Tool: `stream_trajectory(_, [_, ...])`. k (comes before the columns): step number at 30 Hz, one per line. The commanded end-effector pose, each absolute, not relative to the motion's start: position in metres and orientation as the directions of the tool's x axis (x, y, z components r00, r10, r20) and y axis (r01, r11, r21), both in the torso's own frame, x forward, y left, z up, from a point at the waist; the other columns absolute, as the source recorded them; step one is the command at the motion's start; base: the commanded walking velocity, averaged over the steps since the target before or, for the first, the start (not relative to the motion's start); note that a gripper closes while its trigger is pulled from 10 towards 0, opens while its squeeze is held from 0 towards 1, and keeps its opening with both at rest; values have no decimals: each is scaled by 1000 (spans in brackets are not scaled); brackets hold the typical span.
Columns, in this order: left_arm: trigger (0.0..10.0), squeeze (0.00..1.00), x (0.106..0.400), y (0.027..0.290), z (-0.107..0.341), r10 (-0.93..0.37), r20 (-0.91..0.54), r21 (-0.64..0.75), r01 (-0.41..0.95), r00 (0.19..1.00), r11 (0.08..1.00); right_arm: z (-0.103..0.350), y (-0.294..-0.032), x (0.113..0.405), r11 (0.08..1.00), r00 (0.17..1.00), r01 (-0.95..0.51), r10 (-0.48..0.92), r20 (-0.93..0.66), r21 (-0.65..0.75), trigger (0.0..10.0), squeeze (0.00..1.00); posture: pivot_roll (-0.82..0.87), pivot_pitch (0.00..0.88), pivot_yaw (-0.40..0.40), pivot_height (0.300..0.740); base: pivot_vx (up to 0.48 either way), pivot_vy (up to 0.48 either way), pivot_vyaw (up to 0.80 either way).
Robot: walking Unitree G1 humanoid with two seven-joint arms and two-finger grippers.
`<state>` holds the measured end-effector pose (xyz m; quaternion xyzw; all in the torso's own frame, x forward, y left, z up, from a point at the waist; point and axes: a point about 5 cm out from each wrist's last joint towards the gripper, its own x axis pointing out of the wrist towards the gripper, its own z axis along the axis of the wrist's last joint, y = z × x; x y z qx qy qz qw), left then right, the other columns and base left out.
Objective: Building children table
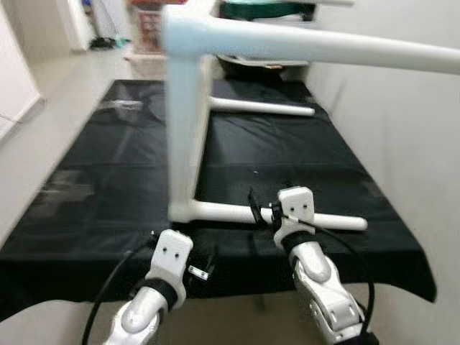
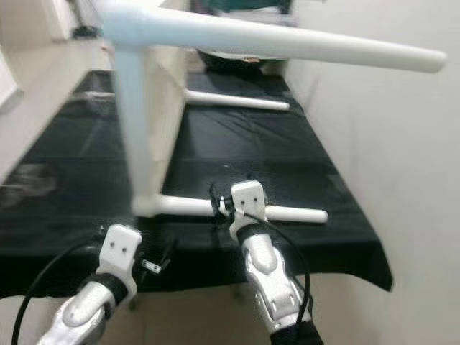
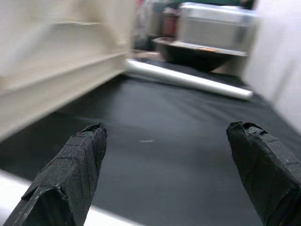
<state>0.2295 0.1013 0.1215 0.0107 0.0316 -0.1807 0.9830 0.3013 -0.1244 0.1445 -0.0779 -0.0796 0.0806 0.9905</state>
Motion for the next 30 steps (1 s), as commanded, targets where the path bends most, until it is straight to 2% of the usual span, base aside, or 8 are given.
stream_trajectory(1, [10000, 0, 229, 99, 120, -362, -69, 1, 363, 930, 932, 141, -130, 301, 975, 978, -131, 156, 138, -178, 10000, 0, 115, 81, -39, 740, 0, 0, 0])
stream_trajectory(14, [10000, 0, 240, 107, 131, -297, 3, 22, 297, 955, 955, 137, -119, 299, 930, 964, -175, 229, 136, -323, 10000, 0, 118, 70, -35, 740, 0, 0, 0])
stream_trajectory(17, [10000, 0, 247, 111, 138, -271, 33, 34, 270, 962, 962, 152, -127, 300, 918, 958, -58, 162, 237, -393, 10000, 0, 118, 69, -32, 740, 0, 0, 0])
stream_trajectory(19, [10000, 0, 256, 116, 150, -245, 87, 76, 238, 966, 968, 170, -140, 302, 880, 935, 131, 44, 352, -456, 10000, 0, 112, 66, -26, 740, 0, 0, 0])
stream_trajectory(22, [10000, 0, 260, 118, 155, -235, 110, 97, 225, 966, 970, 177, -143, 302, 849, 918, 209, 1, 396, -486, 10000, 0, 111, 66, -25, 740, 0, 0, 0])
stream_trajectory(25, [10000, 0, 272, 126, 162, -201, 141, 140, 182, 969, 973, 194, -144, 295, 735, 842, 408, -74, 535, -541, 10000, 0, 108, 63, -21, 740, 0, 0, 0])
stream_trajectory(28, [10000, 0, 274, 128, 162, -194, 146, 142, 173, 970, 975, 197, -143, 291, 706, 820, 446, -77, 567, -549, 10000, 0, 109, 64, -20, 740, 0, 0, 0])
stream_trajectory(30, [10000, 0, 279, 131, 165, -180, 155, 149, 157, 971, 976, 202, -144, 283, 624, 771, 535, -84, 631, -570, 10000, 0, 111, 67, -19, 740, 0, 0, 0])
